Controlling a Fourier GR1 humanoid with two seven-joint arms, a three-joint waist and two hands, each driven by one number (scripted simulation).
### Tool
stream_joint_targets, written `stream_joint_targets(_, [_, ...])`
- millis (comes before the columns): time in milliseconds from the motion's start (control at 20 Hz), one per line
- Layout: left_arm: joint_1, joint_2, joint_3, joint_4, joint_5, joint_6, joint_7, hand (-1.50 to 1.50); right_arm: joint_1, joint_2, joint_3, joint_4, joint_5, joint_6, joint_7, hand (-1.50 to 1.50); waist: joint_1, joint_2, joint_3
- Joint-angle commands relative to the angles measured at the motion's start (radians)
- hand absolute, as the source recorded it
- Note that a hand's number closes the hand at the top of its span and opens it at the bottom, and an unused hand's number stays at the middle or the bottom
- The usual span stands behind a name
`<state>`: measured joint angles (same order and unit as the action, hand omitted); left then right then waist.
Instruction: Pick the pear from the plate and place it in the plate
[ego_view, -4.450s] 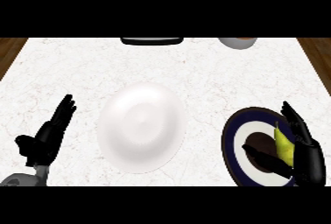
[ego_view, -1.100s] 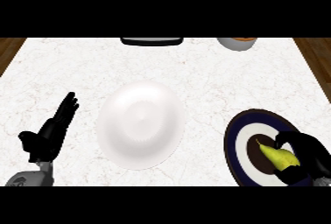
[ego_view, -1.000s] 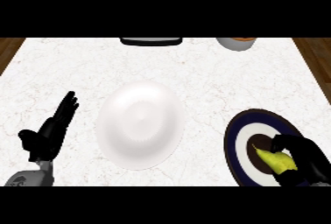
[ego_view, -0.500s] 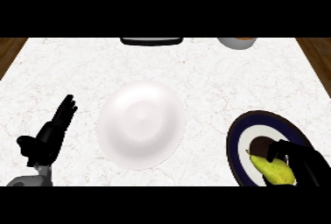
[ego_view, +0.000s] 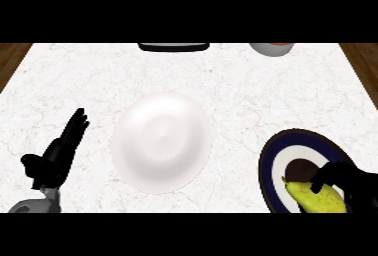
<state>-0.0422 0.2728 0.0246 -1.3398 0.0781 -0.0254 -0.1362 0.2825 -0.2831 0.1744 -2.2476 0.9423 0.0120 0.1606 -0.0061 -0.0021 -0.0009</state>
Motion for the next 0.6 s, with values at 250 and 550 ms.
stream_joint_targets(250, [-0.034,-0.027,0.012,0.044,-0.023,-0.009,-0.005,0.00,-0.215,0.147,0.192,-0.118,0.130,0.146,0.227,1.50,0.007,0.002,0.000])
stream_joint_targets(550, [-0.001,-0.019,0.016,-0.004,-0.027,-0.037,-0.004,0.00,-0.520,0.271,0.203,0.144,0.150,0.227,0.315,1.50,0.015,0.003,0.000])
